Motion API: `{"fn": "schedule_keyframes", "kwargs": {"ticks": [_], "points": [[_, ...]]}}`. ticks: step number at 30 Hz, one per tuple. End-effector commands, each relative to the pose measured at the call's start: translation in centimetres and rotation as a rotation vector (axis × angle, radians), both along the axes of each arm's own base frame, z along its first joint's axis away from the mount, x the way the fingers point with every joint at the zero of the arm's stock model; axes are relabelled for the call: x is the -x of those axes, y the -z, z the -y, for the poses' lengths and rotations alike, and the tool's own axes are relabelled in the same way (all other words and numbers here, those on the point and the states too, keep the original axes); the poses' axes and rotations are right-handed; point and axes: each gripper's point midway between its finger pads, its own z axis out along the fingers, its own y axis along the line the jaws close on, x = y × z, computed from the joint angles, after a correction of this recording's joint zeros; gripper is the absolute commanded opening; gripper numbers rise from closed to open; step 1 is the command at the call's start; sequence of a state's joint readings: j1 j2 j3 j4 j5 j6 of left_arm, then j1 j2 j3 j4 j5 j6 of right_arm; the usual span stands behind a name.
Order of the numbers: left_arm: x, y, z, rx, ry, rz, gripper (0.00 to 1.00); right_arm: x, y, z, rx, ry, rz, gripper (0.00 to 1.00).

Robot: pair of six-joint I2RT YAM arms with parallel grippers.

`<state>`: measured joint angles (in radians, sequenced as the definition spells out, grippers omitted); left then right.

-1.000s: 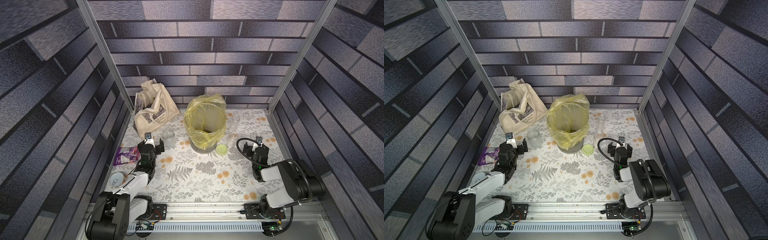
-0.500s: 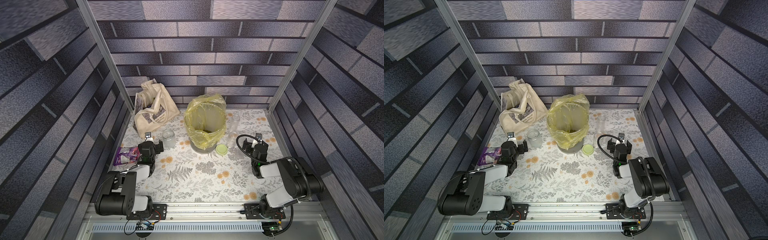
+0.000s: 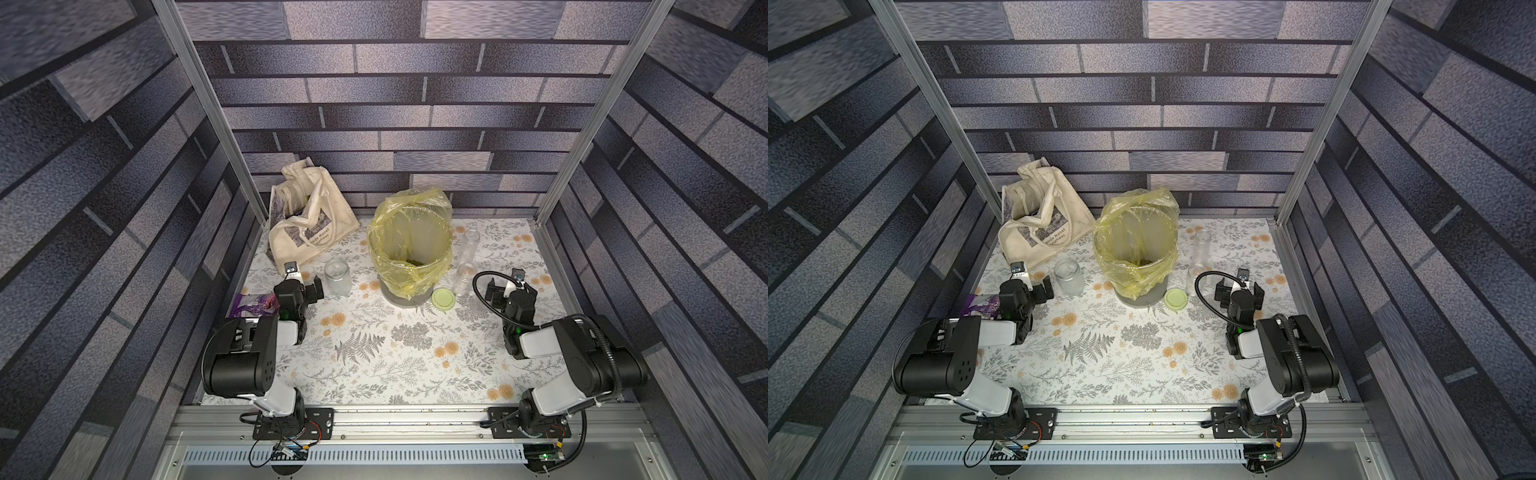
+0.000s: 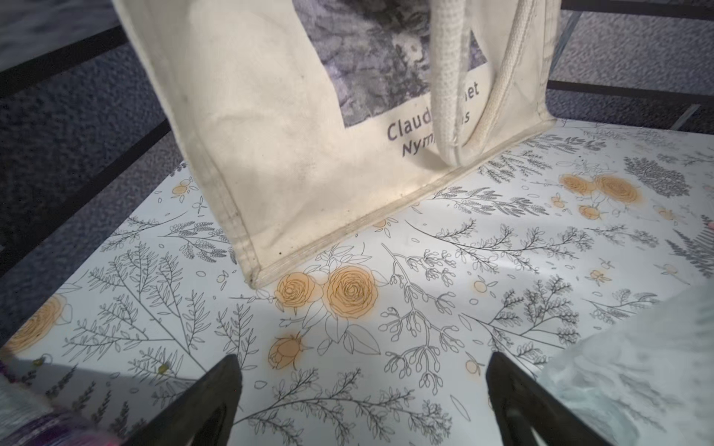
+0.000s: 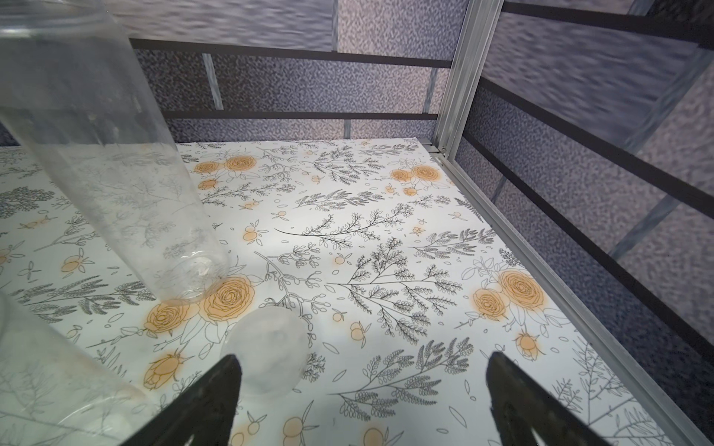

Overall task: Empty moldy mung beans from jars
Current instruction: Reset both arms

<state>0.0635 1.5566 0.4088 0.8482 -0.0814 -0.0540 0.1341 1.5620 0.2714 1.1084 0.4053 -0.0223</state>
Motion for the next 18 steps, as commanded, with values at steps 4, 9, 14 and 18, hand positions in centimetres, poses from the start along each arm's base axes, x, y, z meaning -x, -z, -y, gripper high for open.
{"fn": "schedule_keyframes", "kwargs": {"ticks": [4,9,14,18], "points": [[-0.1,-0.3,0.4,-0.008,0.004,-0.001,1.0,-1.0,-0.5,-0.6,-0.01,-0.032,-0.002,1.0],[-0.2,-0.3,0.5,-0.009,0.01,-0.001,1.0,-0.9,-0.3,-0.9,-0.008,-0.053,-0.01,1.0],[-0.2,-0.3,0.6,-0.012,0.01,-0.004,1.0,-1.1,-0.2,-1.0,-0.008,-0.056,-0.018,1.0],[-0.1,-0.2,0.6,-0.011,0.01,-0.004,1.0,-1.1,-0.2,-1.0,-0.01,-0.056,-0.019,1.0]]}}
